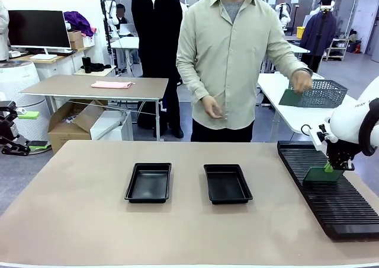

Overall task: Inspect and transfer BCBs to ESD trays.
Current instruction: Pick up the Blank PCB from the PCB Rack and place it in the left ESD tray.

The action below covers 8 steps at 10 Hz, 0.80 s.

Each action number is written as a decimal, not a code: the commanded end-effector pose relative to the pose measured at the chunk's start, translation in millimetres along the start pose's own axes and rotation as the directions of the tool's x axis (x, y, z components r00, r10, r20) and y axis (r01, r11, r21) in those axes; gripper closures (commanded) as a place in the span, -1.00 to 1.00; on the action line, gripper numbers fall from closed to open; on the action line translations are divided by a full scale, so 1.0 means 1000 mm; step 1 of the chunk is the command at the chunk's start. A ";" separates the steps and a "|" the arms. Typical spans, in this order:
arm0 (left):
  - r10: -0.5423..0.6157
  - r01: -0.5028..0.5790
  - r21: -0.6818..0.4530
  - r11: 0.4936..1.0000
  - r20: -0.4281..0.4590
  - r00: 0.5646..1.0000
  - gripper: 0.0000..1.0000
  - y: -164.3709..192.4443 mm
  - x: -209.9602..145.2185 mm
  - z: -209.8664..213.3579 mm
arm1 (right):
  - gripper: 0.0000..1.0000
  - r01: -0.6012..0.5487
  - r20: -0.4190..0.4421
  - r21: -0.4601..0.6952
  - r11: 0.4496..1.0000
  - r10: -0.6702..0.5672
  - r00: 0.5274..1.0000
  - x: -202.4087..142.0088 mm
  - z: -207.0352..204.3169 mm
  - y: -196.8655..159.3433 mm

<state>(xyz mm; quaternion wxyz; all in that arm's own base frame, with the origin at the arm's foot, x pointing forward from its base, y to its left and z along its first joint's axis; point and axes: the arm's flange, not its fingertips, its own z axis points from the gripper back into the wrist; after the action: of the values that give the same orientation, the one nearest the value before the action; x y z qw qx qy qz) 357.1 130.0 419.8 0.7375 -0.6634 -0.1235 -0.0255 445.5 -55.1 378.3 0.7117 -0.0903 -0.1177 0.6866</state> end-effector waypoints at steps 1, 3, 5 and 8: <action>-0.003 0.003 -0.005 1.000 0.007 1.000 -1.00 -0.001 0.001 0.000 | 0.96 -0.003 -0.010 -0.004 1.000 0.003 1.000 -0.001 0.017 0.003; -0.003 0.003 -0.005 1.000 0.007 1.000 -1.00 -0.001 0.001 0.000 | 0.96 0.006 0.009 0.019 1.000 -0.006 1.000 -0.001 0.023 0.006; -0.003 0.003 -0.005 1.000 0.007 1.000 -1.00 -0.001 0.001 0.000 | 0.96 0.013 -0.019 0.023 1.000 -0.013 1.000 0.004 0.083 0.047; -0.003 0.003 -0.005 1.000 0.007 1.000 -1.00 -0.001 0.001 0.000 | 0.96 0.009 0.003 0.110 0.994 -0.010 1.000 0.001 0.134 0.097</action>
<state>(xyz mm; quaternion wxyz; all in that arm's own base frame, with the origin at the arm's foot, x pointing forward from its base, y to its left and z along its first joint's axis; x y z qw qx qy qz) 357.1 130.0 419.6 0.7375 -0.6635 -0.1233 -0.0254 346.5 -56.5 480.4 0.7115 -0.0552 -0.0968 0.6938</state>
